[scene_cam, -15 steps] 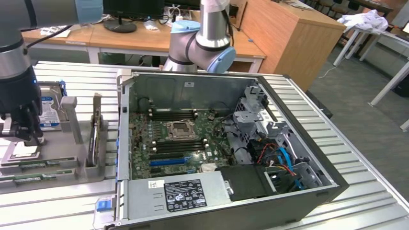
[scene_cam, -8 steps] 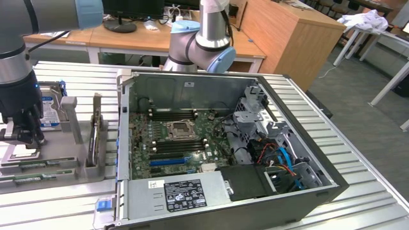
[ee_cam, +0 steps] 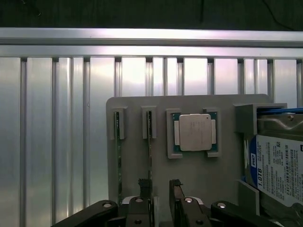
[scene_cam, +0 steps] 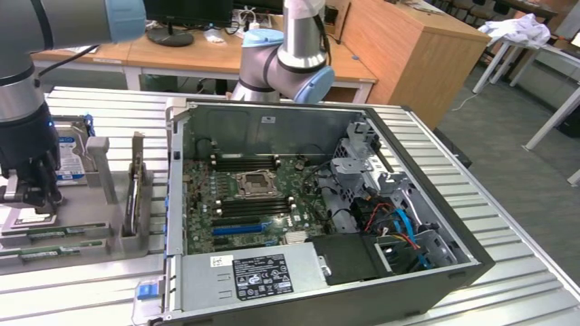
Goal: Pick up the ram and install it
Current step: 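Pick up the ram and move it above insertion slot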
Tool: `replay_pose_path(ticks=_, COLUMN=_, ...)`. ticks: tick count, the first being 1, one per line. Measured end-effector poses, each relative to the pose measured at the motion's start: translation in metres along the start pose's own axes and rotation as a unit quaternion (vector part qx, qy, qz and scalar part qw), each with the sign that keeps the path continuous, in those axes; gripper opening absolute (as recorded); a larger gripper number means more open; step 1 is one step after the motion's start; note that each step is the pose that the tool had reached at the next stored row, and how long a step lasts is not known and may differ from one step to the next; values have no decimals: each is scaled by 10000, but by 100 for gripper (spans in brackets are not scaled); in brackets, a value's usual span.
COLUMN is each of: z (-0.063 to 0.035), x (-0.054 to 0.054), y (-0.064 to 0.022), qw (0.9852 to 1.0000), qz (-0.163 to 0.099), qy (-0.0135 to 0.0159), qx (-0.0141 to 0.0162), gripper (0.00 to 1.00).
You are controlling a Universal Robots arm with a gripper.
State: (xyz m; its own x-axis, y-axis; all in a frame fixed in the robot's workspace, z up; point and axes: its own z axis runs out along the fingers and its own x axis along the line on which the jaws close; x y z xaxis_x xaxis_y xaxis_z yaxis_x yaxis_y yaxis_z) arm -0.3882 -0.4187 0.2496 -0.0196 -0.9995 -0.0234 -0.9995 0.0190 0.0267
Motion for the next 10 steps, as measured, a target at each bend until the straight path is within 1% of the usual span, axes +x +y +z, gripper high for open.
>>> replay_pose_path(ticks=10, z=-4, x=191, y=-1, qw=10000, qz=0, qy=0, qx=0, gripper=30)
